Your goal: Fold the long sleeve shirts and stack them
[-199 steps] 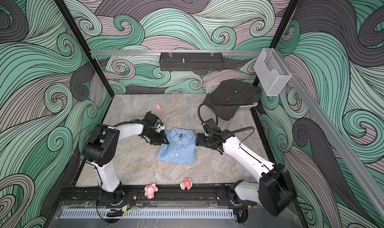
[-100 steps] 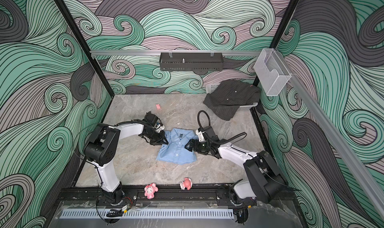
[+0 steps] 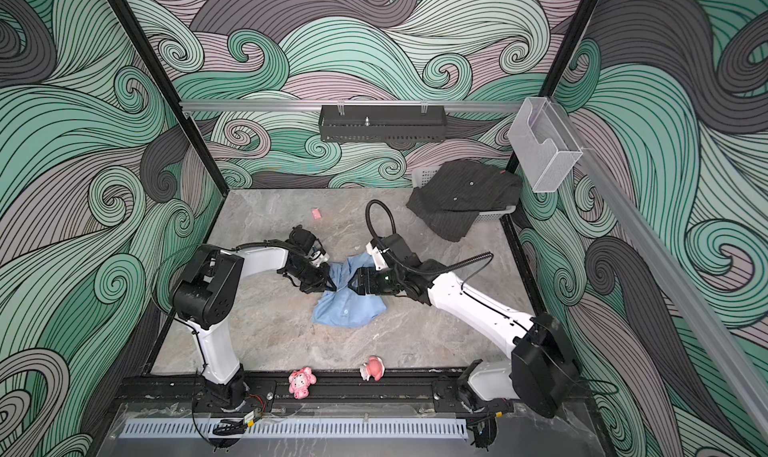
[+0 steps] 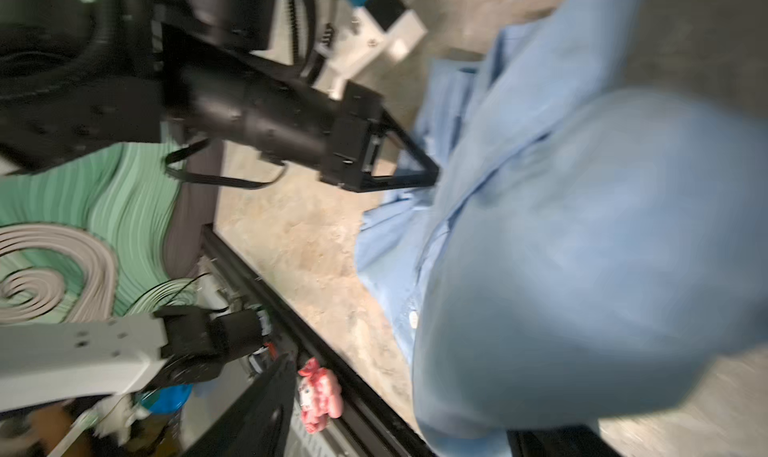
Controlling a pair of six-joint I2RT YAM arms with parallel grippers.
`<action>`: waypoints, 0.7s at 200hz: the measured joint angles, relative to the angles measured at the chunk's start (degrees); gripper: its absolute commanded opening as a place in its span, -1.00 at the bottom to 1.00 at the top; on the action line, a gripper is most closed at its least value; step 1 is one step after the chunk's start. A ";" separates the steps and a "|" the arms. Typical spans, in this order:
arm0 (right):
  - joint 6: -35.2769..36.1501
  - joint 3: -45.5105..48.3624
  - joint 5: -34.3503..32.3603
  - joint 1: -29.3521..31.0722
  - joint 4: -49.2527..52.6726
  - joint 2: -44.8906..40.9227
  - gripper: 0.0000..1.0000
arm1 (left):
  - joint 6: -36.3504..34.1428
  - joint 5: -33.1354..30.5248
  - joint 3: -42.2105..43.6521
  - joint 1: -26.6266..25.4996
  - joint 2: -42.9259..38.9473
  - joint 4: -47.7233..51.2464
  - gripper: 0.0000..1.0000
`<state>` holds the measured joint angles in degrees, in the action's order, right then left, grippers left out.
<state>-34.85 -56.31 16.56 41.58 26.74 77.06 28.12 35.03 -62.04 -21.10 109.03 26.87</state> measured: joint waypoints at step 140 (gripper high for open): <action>8.81 10.47 4.24 -20.17 -5.07 5.33 0.20 | -0.96 -1.81 -1.18 0.74 -12.87 3.89 0.28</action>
<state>-26.04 -45.84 20.80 21.41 21.67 82.39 27.16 33.21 -63.22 -20.36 96.16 30.76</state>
